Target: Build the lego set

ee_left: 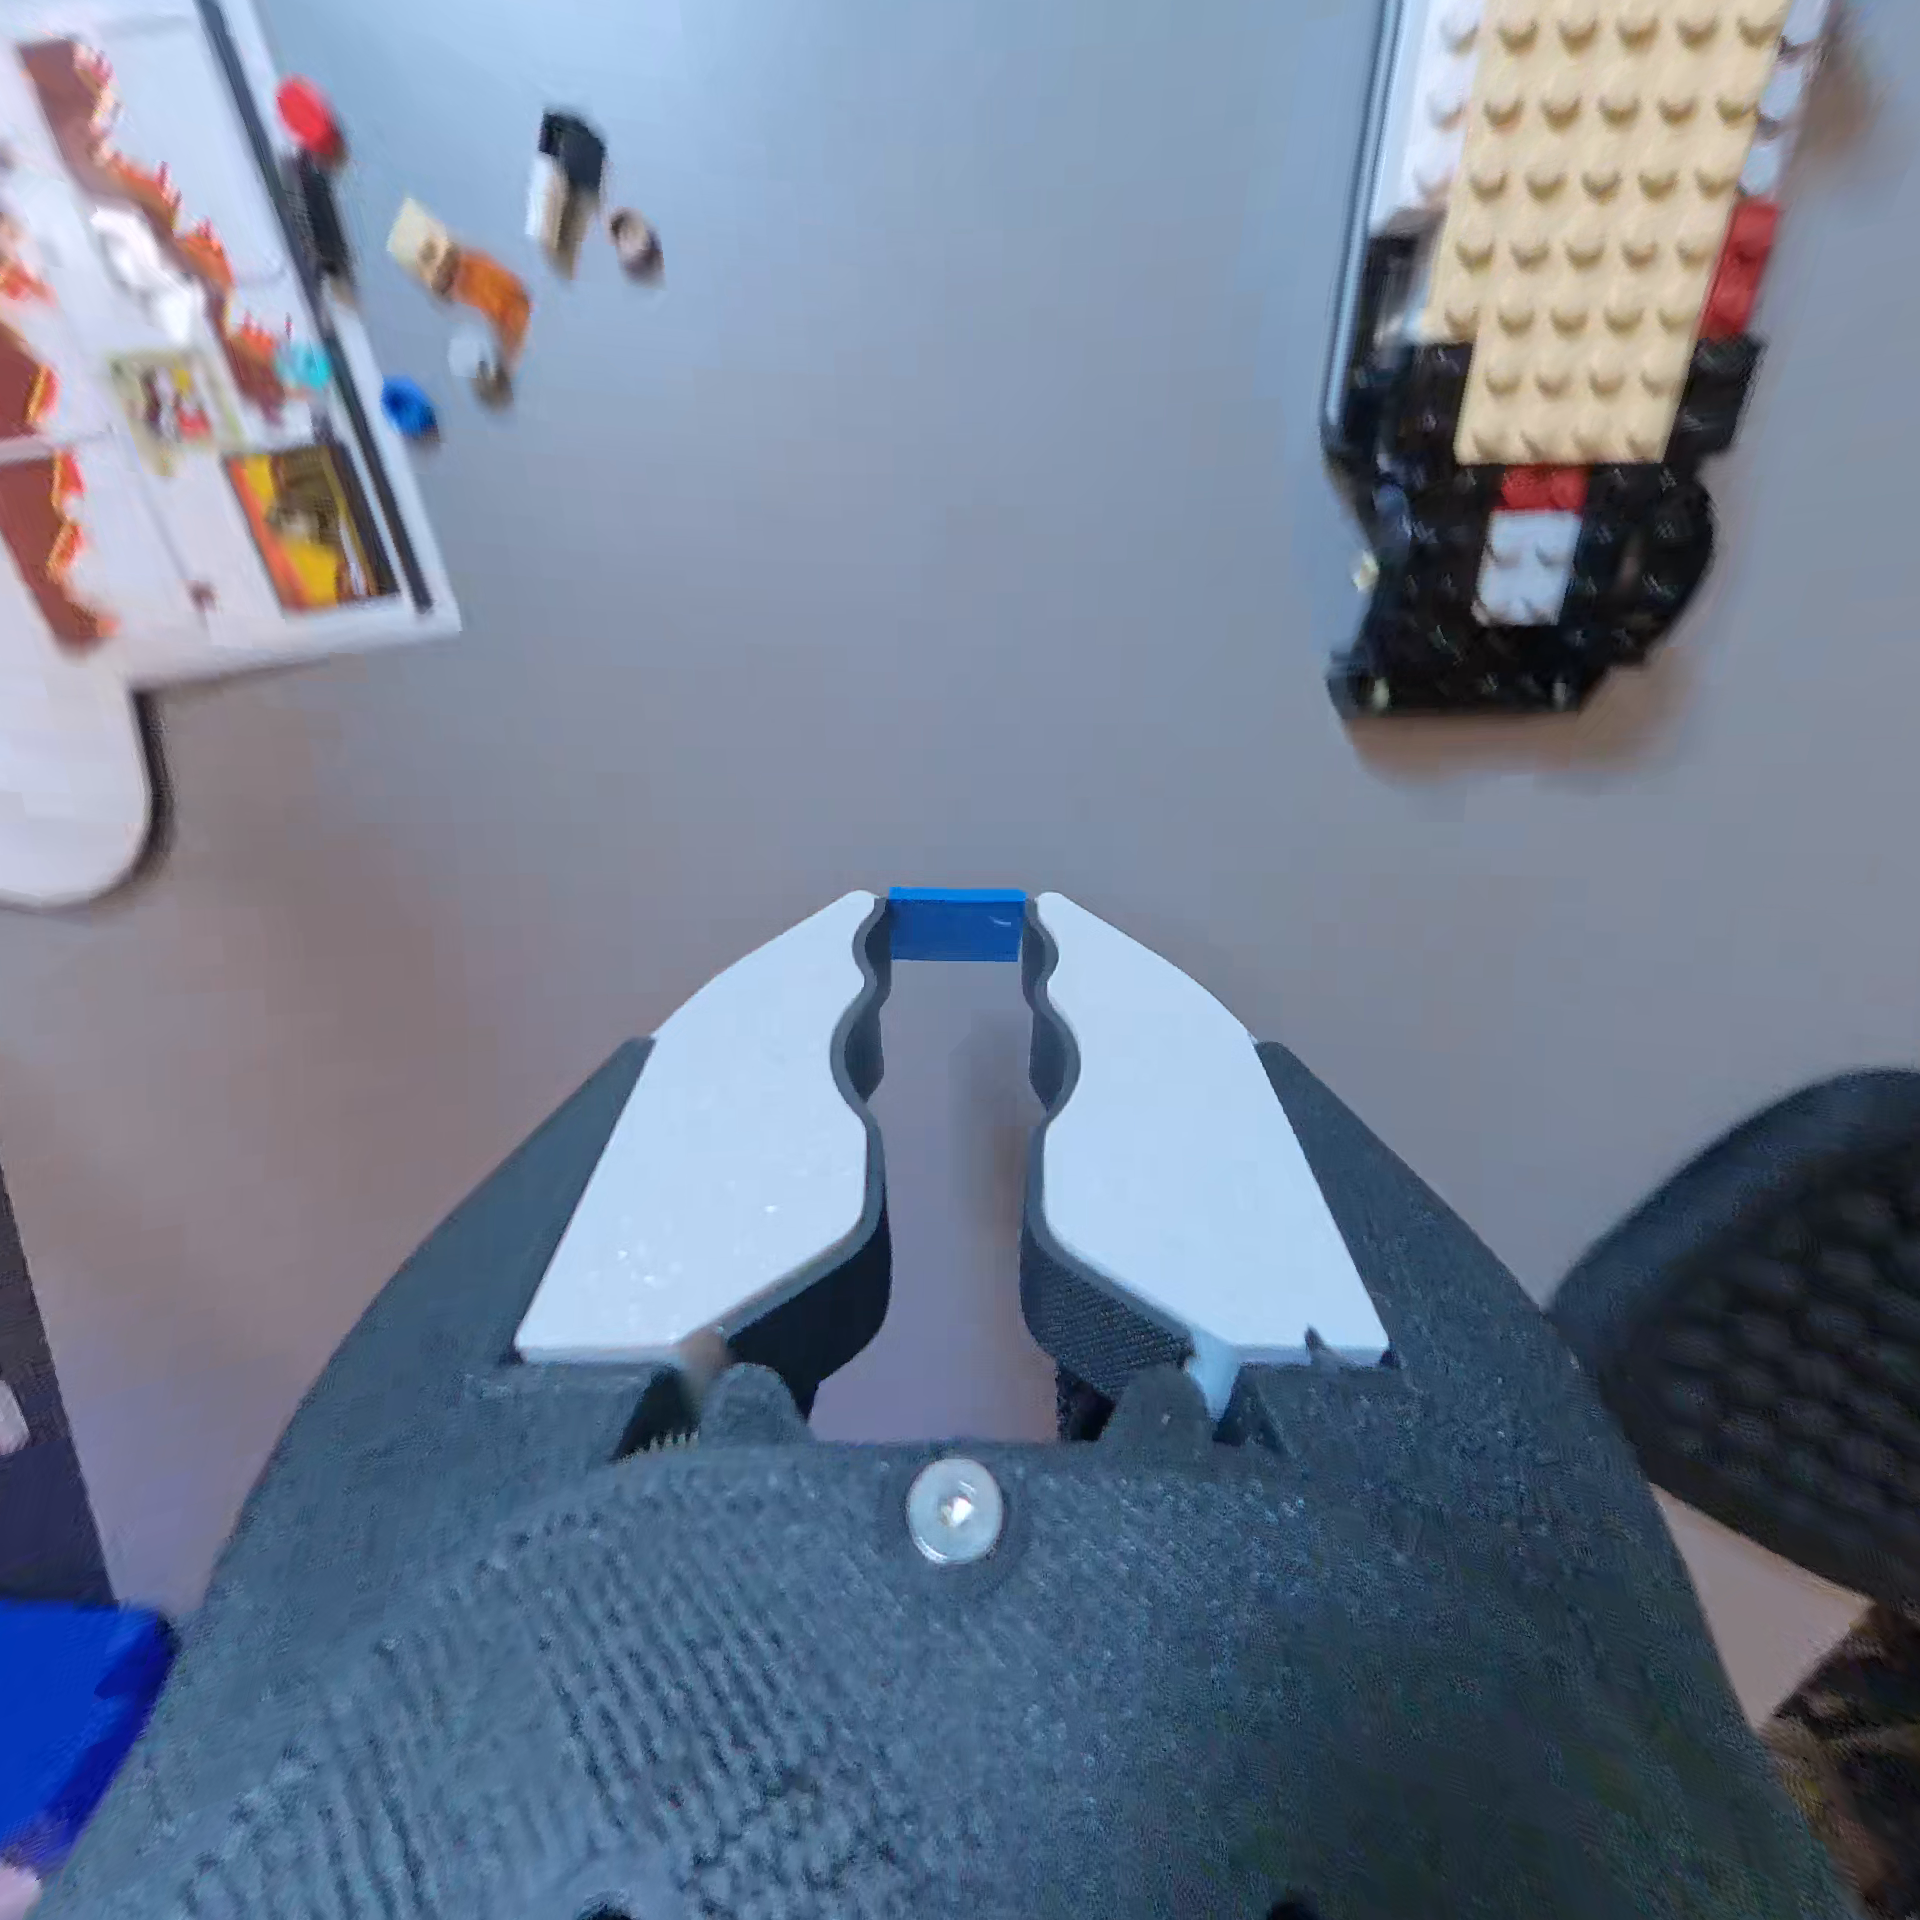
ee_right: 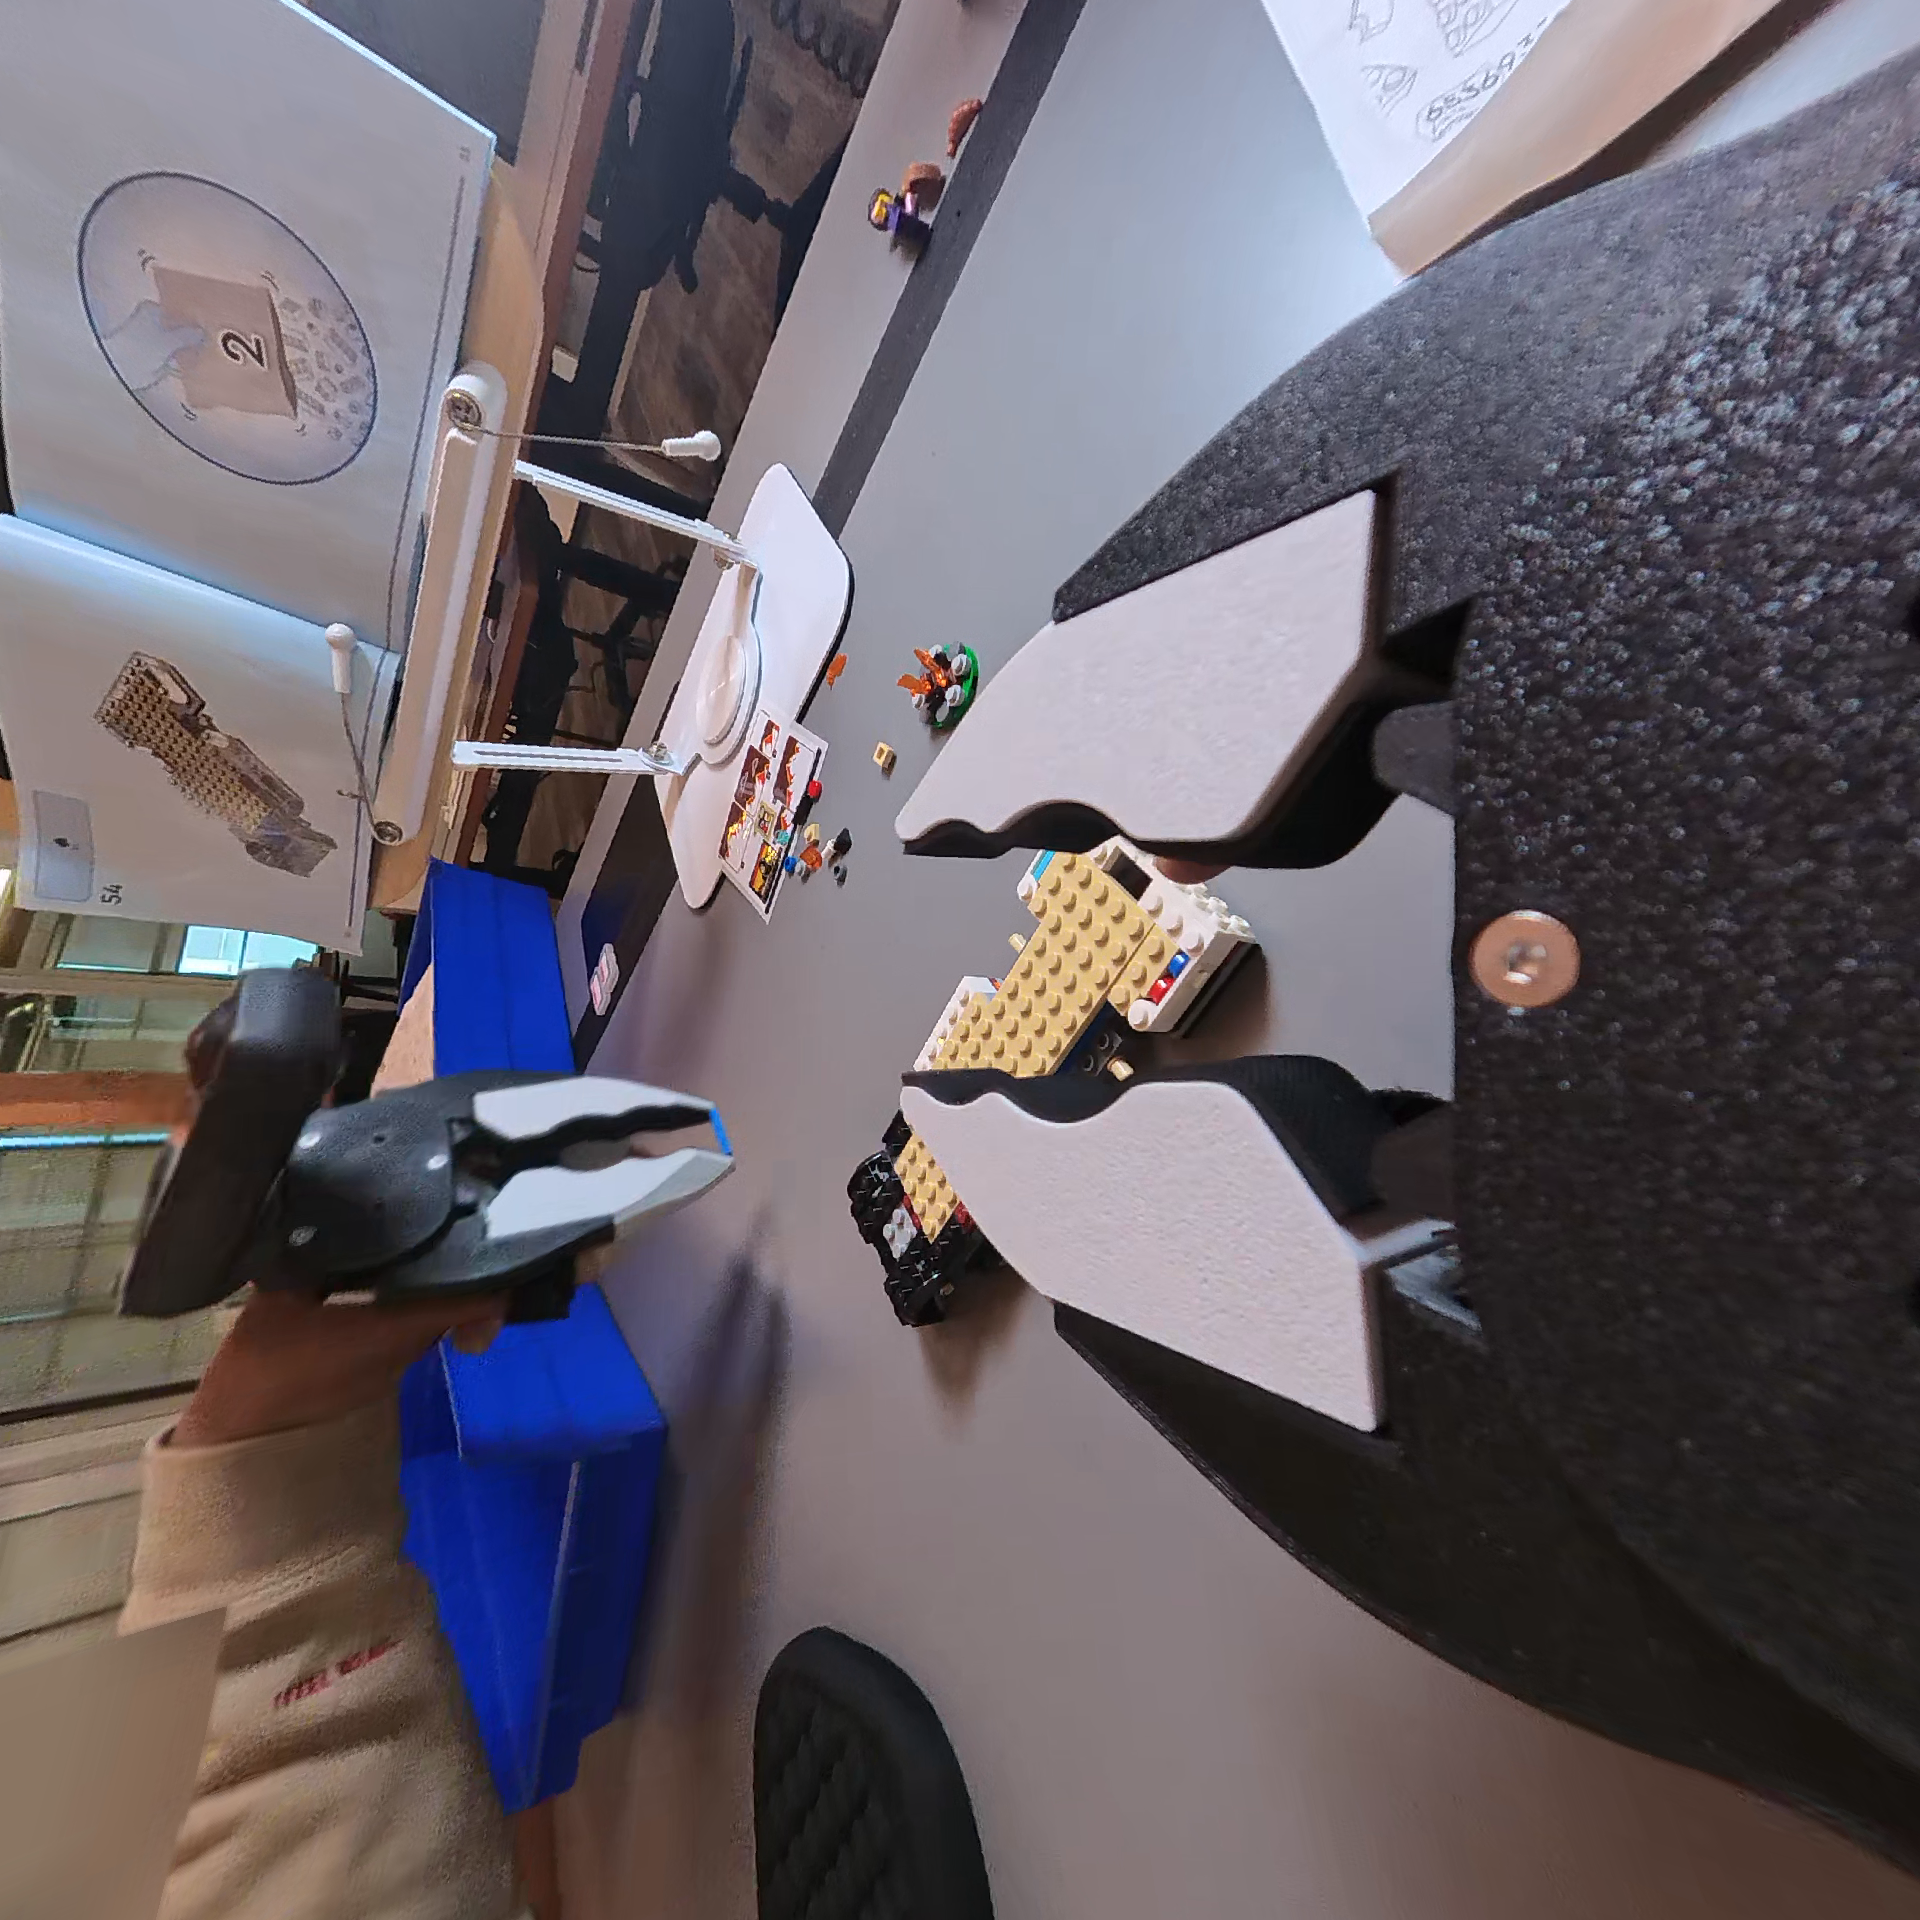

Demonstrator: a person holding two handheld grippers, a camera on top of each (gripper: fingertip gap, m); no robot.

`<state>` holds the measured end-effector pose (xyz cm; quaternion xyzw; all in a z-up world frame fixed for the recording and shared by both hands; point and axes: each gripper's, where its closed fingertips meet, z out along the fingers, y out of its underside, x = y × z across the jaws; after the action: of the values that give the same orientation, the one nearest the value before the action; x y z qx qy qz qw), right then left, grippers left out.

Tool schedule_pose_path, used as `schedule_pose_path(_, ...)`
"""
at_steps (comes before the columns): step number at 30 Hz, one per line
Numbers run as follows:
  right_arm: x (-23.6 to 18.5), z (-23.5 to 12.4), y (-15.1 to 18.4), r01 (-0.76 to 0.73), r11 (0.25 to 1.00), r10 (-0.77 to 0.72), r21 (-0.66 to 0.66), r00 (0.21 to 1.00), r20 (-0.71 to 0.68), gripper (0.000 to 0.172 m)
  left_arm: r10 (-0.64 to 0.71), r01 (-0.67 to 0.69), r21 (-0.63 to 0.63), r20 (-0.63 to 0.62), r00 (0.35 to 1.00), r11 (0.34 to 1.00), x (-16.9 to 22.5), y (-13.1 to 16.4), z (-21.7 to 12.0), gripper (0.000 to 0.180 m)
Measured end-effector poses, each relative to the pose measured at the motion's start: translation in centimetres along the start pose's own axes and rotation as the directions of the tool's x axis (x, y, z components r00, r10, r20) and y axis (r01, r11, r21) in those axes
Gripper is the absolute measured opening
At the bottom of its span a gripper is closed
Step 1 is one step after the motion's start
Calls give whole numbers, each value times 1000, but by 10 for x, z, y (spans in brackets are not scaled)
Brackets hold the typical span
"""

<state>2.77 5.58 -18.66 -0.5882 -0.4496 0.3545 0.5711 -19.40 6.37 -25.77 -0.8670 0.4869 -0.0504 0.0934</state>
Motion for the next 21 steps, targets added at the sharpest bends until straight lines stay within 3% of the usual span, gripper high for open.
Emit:
schedule_pose_path(5, 4, -2, 0, -1, 1000, 1, 1, 1000, -11, 39, 70, -69, -42, 17, 997, 997, -15, -30, 31, 24)
schedule_pose_path(8, 7, -1, 1, -20, 1000, 20, 2, 1000, -11, 39, 79, -77, -27, 72, 994, 997, -29, -36, 35, 34)
schedule_pose_path(10, 7, -2, 1, -21, 1000, 21, 1, 1000, -12, 39, 64, -65, 9, 112, 992, 998, -36, -37, 25, 40)
schedule_pose_path(13, 6, -3, 0, -15, 1000, 15, 5, 1000, -11, 39, 8, -30, 119, 184, 983, 992, -46, -29, -21, 41)
schedule_pose_path(17, 5, -3, -2, -22, 1000, 22, 17, 1000, -3, 39, -158, 86, 235, 308, 938, 968, -69, 30, -109, 39)
schedule_pose_path(21, 2, -2, -4, -18, 999, 18, 28, 1000, 12, 39, -425, 314, 318, 385, 820, 895, -93, 144, -169, 36)
